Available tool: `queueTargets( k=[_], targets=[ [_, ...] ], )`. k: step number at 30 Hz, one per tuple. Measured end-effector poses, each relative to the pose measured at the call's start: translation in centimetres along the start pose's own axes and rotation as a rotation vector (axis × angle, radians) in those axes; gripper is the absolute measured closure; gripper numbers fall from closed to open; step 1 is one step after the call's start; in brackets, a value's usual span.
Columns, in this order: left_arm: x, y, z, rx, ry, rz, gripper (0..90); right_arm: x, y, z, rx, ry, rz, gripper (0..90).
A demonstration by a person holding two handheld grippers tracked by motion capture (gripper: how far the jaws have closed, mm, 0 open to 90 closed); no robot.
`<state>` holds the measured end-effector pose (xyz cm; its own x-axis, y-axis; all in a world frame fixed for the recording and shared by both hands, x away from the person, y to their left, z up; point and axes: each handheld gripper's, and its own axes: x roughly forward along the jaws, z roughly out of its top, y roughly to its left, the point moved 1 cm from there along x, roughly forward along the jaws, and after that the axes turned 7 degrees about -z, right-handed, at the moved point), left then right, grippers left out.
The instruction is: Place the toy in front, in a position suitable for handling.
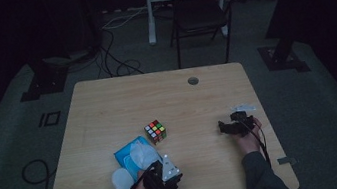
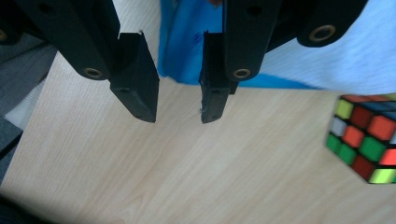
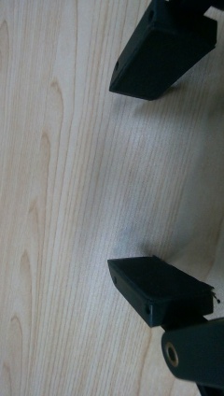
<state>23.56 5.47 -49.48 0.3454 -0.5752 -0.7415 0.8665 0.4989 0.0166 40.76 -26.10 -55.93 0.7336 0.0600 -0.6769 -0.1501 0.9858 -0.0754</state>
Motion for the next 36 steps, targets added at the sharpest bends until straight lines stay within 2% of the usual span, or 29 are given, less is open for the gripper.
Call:
queueTargets(
  k=[2,5,10,13,15,23,26,28,31,34,36],
  targets=[
    [0.6,-0.1,-0.2,0.009,0.034,0.028,69.8,0.0,0.0,0.0,0.000,0.000,0.000,13.2],
    [0.9,-0.1,-0.6,0.009,0.042,0.049,74.4,0.0,0.0,0.0,0.000,0.000,0.000,13.2],
    [0.5,0.4,-1.1,0.004,0.056,0.074,79.1,0.0,0.0,0.0,-0.004,-0.001,0.004,13.2],
    [-0.1,1.1,-1.7,-0.006,0.065,0.103,79.1,-0.1,0.0,-0.1,-0.006,-0.001,0.006,13.2],
    [-0.6,1.8,-2.2,-0.008,0.083,0.138,78.9,-0.1,0.0,-0.1,-0.006,-0.001,0.005,13.2],
    [-3.1,4.5,-5.0,-0.105,0.110,0.246,76.7,-0.1,0.0,-0.1,-0.012,-0.002,0.009,13.2],
    [-4.1,5.6,-6.4,-0.156,0.117,0.298,76.1,-0.1,0.0,-0.1,-0.012,-0.002,0.009,13.2],
    [-4.4,6.4,-7.0,-0.188,0.119,0.332,75.7,-0.1,0.1,-0.1,-0.013,-0.002,0.010,13.3],
    [-4.4,7.7,-7.8,-0.227,0.115,0.351,73.6,-0.1,0.2,-0.1,-0.029,-0.003,0.027,13.4],
    [-4.3,8.3,-8.2,-0.235,0.090,0.362,71.3,-0.1,0.2,-0.1,-0.034,-0.004,0.030,13.4],
    [-4.2,8.2,-8.0,-0.230,0.070,0.374,68.4,-0.2,0.2,-0.1,-0.033,-0.004,0.030,13.4]
  ],
)
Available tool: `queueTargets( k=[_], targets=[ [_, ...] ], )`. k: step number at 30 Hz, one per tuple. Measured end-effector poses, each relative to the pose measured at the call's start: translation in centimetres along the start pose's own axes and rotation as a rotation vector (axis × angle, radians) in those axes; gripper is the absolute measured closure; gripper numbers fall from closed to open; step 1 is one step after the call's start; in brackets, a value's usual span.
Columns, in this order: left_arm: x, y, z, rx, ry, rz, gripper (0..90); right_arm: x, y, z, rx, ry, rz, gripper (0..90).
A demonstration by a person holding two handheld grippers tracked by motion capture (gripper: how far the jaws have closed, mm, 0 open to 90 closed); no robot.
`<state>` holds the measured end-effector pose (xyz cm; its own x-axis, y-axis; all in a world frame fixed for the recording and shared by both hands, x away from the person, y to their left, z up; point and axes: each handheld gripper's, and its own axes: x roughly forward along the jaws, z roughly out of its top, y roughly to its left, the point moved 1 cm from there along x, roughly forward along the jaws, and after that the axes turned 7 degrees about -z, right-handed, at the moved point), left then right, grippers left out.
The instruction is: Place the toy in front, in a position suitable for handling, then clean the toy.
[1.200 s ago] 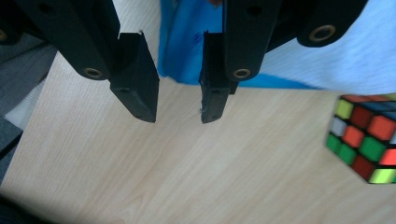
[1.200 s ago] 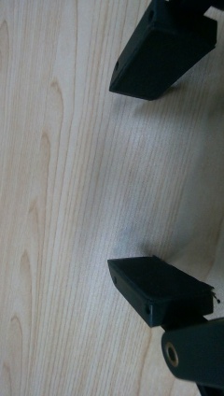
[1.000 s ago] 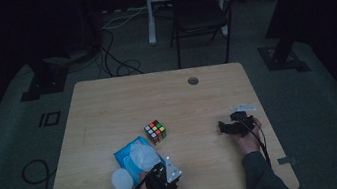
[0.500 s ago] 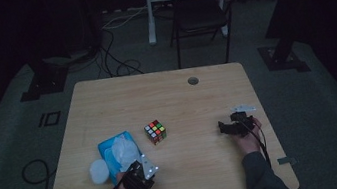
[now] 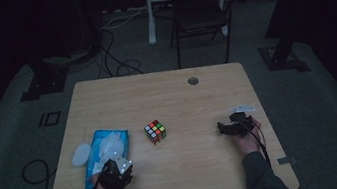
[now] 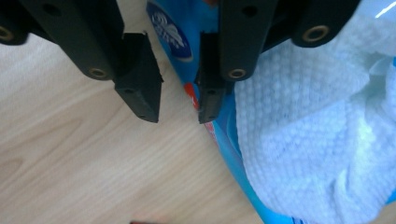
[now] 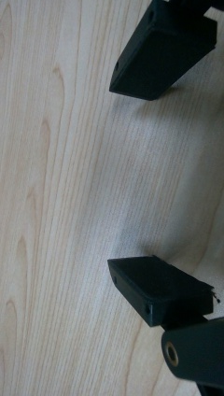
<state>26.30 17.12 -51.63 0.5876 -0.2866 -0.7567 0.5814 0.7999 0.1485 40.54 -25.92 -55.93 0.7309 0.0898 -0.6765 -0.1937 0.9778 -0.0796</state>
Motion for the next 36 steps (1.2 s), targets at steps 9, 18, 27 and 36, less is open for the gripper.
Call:
queueTargets(
  k=[9,18,27,36],
  targets=[
    [1.6,-2.4,0.5,0.039,-0.092,-0.090,61.5,-0.1,0.4,0.0,-0.002,-0.011,0.005,18.8],
    [3.2,-3.2,0.1,0.015,-0.104,-0.168,57.6,-0.2,0.9,0.0,-0.013,-0.010,0.017,18.8],
    [3.7,-3.0,-0.2,-0.022,-0.104,-0.201,55.6,-0.4,1.5,0.1,-0.030,-0.004,0.039,24.1],
    [4.0,-2.8,-0.2,-0.043,-0.109,-0.233,53.1,-1.3,3.6,0.9,-0.056,-0.031,0.127,28.0]
  ],
)
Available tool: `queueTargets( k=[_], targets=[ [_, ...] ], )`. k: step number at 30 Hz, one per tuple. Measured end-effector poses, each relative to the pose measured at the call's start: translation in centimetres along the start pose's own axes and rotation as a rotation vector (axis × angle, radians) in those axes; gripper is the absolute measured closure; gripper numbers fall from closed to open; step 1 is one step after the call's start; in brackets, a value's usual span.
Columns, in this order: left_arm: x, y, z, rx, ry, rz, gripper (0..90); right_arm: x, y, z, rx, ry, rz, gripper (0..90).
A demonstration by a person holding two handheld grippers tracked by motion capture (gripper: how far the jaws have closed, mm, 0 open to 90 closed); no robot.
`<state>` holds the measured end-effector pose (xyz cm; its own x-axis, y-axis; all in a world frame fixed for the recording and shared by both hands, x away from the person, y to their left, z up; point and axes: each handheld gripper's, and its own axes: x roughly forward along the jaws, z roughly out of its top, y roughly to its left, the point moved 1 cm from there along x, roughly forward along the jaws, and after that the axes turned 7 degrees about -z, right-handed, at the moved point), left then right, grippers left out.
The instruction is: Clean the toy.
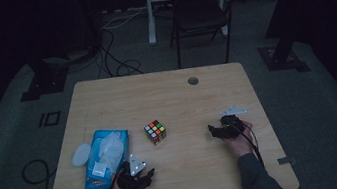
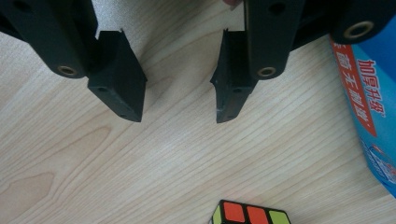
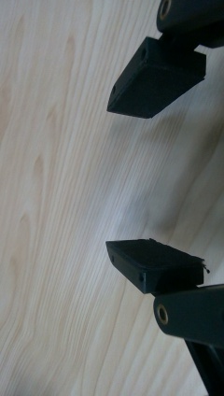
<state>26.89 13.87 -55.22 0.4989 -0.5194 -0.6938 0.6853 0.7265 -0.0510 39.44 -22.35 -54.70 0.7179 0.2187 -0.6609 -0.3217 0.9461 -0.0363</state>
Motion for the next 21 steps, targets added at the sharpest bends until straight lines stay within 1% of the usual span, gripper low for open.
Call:
queueTargets(
  k=[4,8,12,14,15,21],
  targets=[
    [0.1,0.0,-0.1,-0.006,-0.011,-0.011,52.1,-0.6,1.1,0.7,-0.006,-0.018,0.030,28.1],
    [0.1,-0.1,-0.1,-0.005,-0.012,-0.012,52.1,-0.6,2.7,1.6,-0.029,-0.038,0.058,28.0],
    [0.1,-0.1,-0.1,-0.005,-0.012,-0.011,52.2,-0.2,4.8,2.3,-0.051,-0.047,0.111,26.9],
    [0.1,-0.1,-0.1,-0.004,-0.011,-0.011,52.1,0.0,6.1,2.7,-0.070,-0.045,0.133,25.9],
    [0.2,-0.1,-0.1,-0.007,-0.014,-0.011,52.1,0.0,6.9,3.0,-0.086,-0.049,0.146,25.9],
    [0.1,-0.2,-0.1,-0.006,-0.013,-0.008,52.1,-0.2,10.5,4.7,-0.149,-0.079,0.206,24.1]
  ],
)
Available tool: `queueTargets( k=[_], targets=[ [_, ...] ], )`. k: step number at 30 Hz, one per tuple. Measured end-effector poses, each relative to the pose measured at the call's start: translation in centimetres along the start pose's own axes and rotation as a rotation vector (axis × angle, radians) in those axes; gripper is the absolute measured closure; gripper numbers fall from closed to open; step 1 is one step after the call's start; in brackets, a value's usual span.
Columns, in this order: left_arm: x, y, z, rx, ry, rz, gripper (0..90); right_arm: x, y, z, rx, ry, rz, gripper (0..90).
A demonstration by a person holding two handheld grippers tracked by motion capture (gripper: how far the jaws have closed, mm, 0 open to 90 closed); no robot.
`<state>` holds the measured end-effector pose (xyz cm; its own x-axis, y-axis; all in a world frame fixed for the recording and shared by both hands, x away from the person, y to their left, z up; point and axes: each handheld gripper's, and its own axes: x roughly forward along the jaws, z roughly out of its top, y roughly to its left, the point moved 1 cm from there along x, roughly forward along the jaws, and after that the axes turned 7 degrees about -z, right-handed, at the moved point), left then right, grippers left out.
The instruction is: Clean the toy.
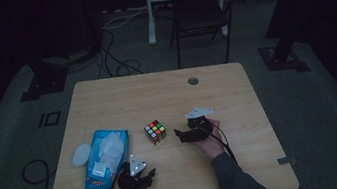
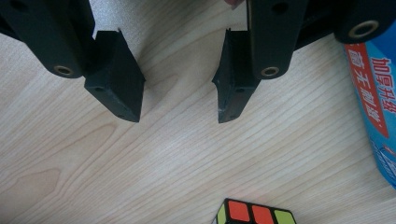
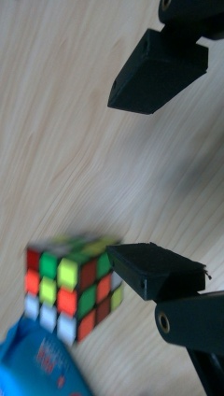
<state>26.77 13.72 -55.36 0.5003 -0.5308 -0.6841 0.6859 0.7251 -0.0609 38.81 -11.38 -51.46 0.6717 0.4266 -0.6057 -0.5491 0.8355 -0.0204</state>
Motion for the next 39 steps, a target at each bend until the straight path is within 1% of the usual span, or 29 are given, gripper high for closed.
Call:
queueTargets(
  k=[2,4,5,6,7,8,9,12,14,16,17,18,22,23,25,28,30,32,34,37,39],
  targets=[
    [0.0,0.0,0.0,0.000,0.000,0.000,52.1,0.2,1.1,0.8,-0.019,-0.009,0.021,22.1],
    [0.0,0.0,0.0,-0.001,-0.001,-0.002,52.1,0.6,2.0,1.5,-0.027,-0.016,0.035,21.0],
    [0.0,0.0,0.0,-0.001,-0.003,-0.002,52.0,0.7,2.3,1.7,-0.031,-0.018,0.045,20.7],
    [0.0,0.0,0.0,-0.001,-0.003,-0.002,52.0,0.7,2.3,1.7,-0.031,-0.018,0.045,20.7],
    [0.0,0.0,0.0,-0.001,-0.003,-0.002,52.0,0.9,2.7,1.9,-0.029,-0.020,0.053,20.4],
    [0.0,0.0,0.0,0.000,-0.003,-0.001,52.0,1.4,3.6,2.5,-0.035,-0.020,0.073,19.8],
    [0.0,0.0,0.0,0.001,-0.001,-0.002,52.0,1.6,4.0,2.6,-0.037,-0.020,0.081,19.3],
    [0.0,0.0,0.0,0.000,-0.002,-0.003,51.9,2.3,5.3,3.1,-0.054,-0.012,0.089,18.1],
    [0.0,0.1,0.0,0.000,-0.002,-0.004,51.9,2.8,5.9,3.4,-0.072,-0.006,0.083,17.4],
    [0.0,0.1,0.0,0.001,-0.003,-0.003,51.8,3.4,6.4,3.6,-0.078,0.006,0.085,17.5],
    [0.0,0.1,0.0,0.001,-0.002,-0.003,51.8,3.8,6.6,3.7,-0.084,0.015,0.078,17.5],
    [0.0,0.1,0.0,0.001,-0.002,-0.003,51.8,4.1,6.8,3.7,-0.099,0.021,0.069,17.5],
    [0.0,0.1,0.0,0.002,-0.001,-0.003,51.7,5.2,7.2,3.8,-0.099,0.055,0.074,18.4],
    [0.0,0.1,0.0,0.001,-0.002,-0.004,51.7,5.5,7.3,3.8,-0.107,0.060,0.065,18.9],
    [0.0,0.1,0.0,0.001,-0.002,-0.004,51.7,5.8,7.3,3.7,-0.109,0.071,0.066,20.6],
    [0.0,0.1,0.0,0.000,-0.004,-0.004,51.7,6.1,7.2,3.7,-0.103,0.080,0.066,23.6],
    [0.0,0.1,0.0,0.001,-0.003,-0.005,51.7,6.2,7.2,3.6,-0.107,0.089,0.064,26.1],
    [0.0,0.1,0.0,0.001,-0.004,-0.005,51.7,6.4,7.0,3.6,-0.101,0.099,0.073,26.8],
    [0.0,0.1,0.0,0.000,-0.004,-0.004,51.7,6.4,6.9,3.5,-0.099,0.100,0.078,30.2],
    [0.0,0.1,0.0,0.000,-0.005,-0.004,51.7,6.3,6.8,3.6,-0.102,0.099,0.080,32.0],
    [0.0,0.1,0.0,-0.001,-0.005,-0.004,51.7,6.3,6.8,3.6,-0.111,0.094,0.073,33.3]
  ],
)
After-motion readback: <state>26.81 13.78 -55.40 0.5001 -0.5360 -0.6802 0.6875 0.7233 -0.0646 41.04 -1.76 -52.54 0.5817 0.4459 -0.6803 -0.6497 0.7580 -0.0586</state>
